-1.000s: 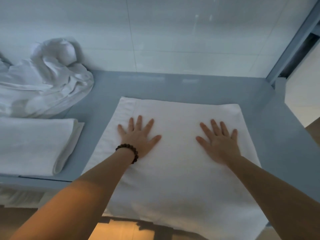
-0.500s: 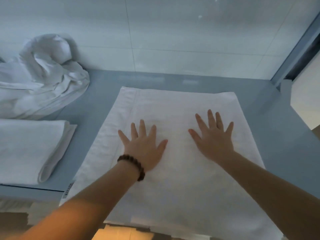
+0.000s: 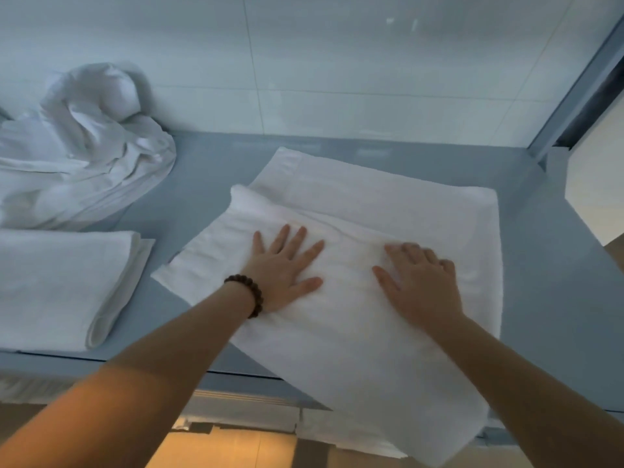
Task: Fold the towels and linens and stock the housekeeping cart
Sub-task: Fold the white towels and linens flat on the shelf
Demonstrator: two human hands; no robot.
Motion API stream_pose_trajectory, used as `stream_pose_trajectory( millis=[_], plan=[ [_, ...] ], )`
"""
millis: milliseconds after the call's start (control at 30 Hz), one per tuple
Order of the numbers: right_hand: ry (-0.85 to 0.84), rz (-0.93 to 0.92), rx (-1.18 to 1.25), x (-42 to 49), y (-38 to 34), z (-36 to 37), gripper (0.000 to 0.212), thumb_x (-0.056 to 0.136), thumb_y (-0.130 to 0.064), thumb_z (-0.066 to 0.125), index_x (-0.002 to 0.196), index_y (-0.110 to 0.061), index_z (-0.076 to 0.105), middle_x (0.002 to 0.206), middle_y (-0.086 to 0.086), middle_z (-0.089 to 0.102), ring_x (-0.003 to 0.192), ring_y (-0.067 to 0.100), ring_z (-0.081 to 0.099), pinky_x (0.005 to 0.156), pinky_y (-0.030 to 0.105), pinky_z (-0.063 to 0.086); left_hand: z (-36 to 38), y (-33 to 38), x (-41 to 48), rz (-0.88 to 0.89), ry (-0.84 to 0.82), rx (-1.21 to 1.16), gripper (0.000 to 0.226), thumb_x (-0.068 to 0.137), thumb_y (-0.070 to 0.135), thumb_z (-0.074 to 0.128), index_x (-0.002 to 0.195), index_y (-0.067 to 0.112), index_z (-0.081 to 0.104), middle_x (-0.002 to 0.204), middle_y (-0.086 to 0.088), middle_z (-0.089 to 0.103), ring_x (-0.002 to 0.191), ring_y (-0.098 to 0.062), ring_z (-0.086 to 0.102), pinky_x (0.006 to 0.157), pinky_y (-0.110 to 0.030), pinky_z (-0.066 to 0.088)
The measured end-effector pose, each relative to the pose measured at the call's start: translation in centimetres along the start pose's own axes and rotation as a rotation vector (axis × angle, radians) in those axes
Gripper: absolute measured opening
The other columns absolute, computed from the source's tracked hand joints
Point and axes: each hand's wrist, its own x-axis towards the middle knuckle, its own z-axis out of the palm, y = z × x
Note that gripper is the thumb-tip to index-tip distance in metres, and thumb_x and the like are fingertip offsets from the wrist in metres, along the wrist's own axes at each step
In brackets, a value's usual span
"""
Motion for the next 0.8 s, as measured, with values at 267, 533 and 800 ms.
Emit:
stream_pose_trajectory(
  millis=[267,533,800],
  plan=[
    [-0.277,0.052,-0.009,-0.8,2.8,1.6,0.071,0.086,-0.069,-0.001,0.150,-0.039,-0.007,0.160,-0.007,-0.012,0.147,0.021,-0.013,0.117,0.050,-0.005,-0.6,-3.4,0.6,0.043,0.015,0.076,0.062,0.080,0.076,-0.016,0.139,0.057,-0.024,0.159,0.012,-0.018,0.145,-0.017,-0.021,0.113,-0.060,-0.013],
    [-0.235,0.224,-0.009,-7.8,-1.9,-2.5,0.087,0.081,-0.075,-0.009,0.146,-0.028,0.026,0.148,0.008,0.034,0.134,0.030,0.033,0.101,0.051,0.031,-2.7,2.7,0.0,-0.274,0.163,0.108,0.068,0.096,0.059,0.019,0.153,0.028,-0.001,0.161,-0.010,-0.012,0.147,-0.036,-0.010,0.111,-0.068,-0.003],
    [-0.289,-0.013,0.002,-1.4,5.1,-0.6,0.058,0.095,-0.061,0.012,0.150,-0.044,0.002,0.160,-0.013,-0.008,0.147,0.014,-0.014,0.117,0.054,-0.002,0.4,6.6,-1.6,-0.294,0.002,-0.096,0.080,0.076,0.081,-0.005,0.147,0.045,-0.012,0.161,-0.001,-0.015,0.147,-0.032,-0.015,0.107,-0.070,-0.008]
  ],
)
